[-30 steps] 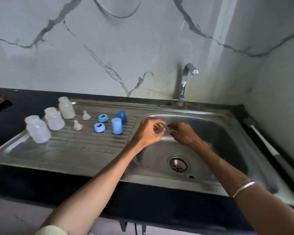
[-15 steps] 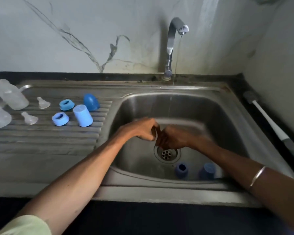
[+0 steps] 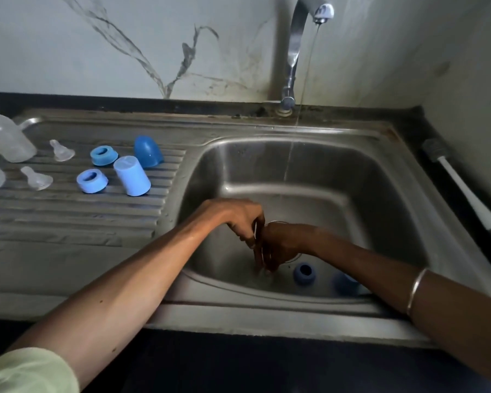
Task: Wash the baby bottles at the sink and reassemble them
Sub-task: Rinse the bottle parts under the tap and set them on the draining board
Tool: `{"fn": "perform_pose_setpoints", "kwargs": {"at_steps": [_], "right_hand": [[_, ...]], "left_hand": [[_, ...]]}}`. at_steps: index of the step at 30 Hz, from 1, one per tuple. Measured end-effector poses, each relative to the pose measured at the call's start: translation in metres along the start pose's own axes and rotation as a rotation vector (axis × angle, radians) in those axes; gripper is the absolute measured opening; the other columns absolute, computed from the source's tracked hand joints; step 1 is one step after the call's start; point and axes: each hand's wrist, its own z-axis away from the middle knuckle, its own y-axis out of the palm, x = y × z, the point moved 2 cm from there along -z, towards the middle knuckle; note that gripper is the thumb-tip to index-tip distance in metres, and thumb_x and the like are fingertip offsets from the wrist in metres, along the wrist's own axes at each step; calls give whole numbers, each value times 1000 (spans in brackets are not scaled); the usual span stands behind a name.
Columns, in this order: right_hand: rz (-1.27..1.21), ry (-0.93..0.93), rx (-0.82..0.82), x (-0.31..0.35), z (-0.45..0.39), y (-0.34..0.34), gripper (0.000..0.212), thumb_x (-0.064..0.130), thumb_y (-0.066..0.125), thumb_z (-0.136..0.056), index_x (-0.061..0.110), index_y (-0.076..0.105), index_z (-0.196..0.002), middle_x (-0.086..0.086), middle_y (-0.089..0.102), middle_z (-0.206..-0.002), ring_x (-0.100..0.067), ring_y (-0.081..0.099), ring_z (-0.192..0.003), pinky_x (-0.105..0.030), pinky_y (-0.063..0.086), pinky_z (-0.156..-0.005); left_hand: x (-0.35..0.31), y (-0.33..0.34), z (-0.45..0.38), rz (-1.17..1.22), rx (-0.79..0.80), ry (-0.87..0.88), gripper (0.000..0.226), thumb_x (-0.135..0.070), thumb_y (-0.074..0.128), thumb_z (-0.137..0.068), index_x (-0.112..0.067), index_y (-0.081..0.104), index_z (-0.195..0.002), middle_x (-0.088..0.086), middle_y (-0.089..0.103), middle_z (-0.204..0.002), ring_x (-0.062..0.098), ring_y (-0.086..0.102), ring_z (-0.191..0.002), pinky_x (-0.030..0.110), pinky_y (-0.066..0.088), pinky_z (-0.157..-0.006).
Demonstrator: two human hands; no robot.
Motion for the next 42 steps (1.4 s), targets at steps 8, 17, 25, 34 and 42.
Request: {"fn": "perform_pose_setpoints", "kwargs": {"at_steps": [8,17,25,34,42], "right_hand": [[-137,51,-107,-3,10,-13,11,29,77,-78,31,73,-88,13,69,-90,-10,64,-90,-29,53,-86],[-433,118,-506,-36,45,-50,12,22,76,-83,16,76,-94,6,75,-82,-4,70,-73,-17,52,-68],[-829,194,-877,-52,68,-81,7,10,73,-85,16,73,-88,0,74,-84,0,69,-70,-11,54,-64],[-1248,195,-1083,-59,57,-92,11,11,71,-87,7,73,-97,-8,75,-88,-13,73,-76,-19,57,-65],[-1375,131,-1217,-76,50,-101,14,10,69,-88,2,72,-99,-13,75,-87,-19,74,-77,-31,61,-74]], "left_hand": [[1,-3,4,26,-5,-27,26,-20,76,-84,-22,72,-110,0,76,-91,15,70,-89,30,58,-76],[6,-12,5,126,-228,-40,39,2,58,-87,-22,69,-115,-2,70,-103,11,66,-94,34,59,-86],[2,-26,0,330,-655,134,60,-9,78,-81,-20,57,-136,0,66,-119,13,64,-106,31,55,-94],[0,-49,-10,709,-1068,96,43,-13,86,-76,-17,72,-116,-5,68,-118,-5,65,-77,0,45,-64],[-4,-54,-29,849,-1045,182,60,-10,87,-74,-16,65,-129,-3,70,-120,-2,70,-82,13,54,-80]]}}
